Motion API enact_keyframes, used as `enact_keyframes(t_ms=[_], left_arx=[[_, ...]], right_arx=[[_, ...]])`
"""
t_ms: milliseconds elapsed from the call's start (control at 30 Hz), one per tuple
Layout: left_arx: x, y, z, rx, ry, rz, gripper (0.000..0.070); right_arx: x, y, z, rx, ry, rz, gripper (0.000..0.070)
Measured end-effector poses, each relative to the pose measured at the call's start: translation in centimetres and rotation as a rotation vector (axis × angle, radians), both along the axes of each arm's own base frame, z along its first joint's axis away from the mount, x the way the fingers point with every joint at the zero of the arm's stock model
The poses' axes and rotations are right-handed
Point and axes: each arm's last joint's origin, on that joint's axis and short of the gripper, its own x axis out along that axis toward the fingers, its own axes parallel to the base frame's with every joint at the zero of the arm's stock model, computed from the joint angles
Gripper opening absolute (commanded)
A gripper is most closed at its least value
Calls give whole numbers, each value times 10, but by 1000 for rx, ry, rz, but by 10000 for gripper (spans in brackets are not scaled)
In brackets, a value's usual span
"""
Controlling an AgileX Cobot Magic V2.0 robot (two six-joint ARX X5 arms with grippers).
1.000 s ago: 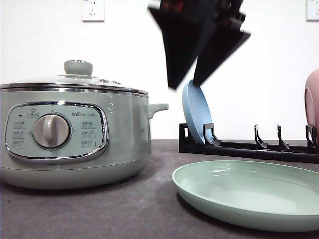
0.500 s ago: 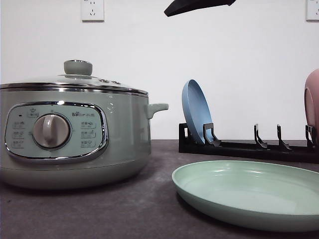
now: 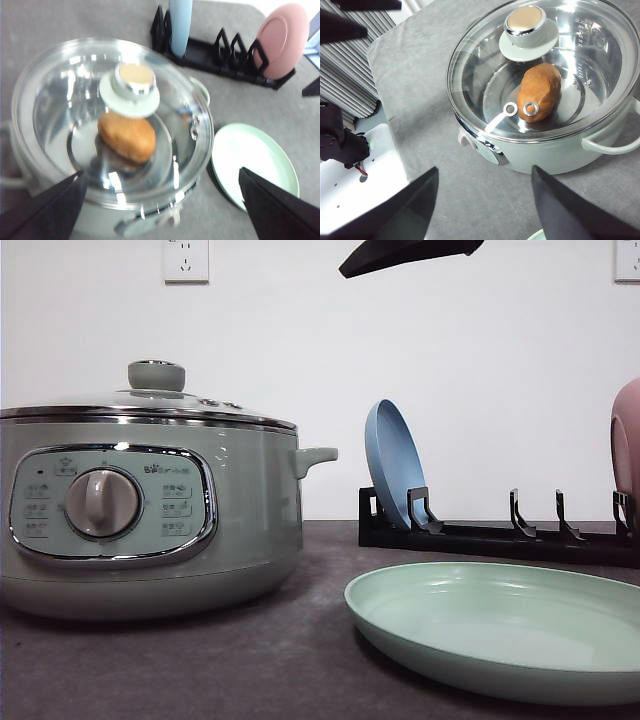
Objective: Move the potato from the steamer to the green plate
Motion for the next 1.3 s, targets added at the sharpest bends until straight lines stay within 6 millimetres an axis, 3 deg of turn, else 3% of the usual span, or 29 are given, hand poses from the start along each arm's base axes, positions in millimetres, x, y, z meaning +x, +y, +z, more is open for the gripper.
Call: enact_keyframes(t_ms=[300,533,700,967,1300], left_arx=[[27,-11,51,100,-6,37,620],[68,-34,80,186,-10,20,618],[101,-55,71,269,44,-4,618],[139,-79,35,373,159,-22,617],[163,-92,6,416,251,-48,598]], right_arx=[[-1,-1,-1,-11,15,0,367],[-1,-1,-2,-15,20,0,367],[-1,-1,-2,-16,22,0,367],[-1,-1,-2,-16,21,0,367],[-1,-1,-2,-17,20,1,367]])
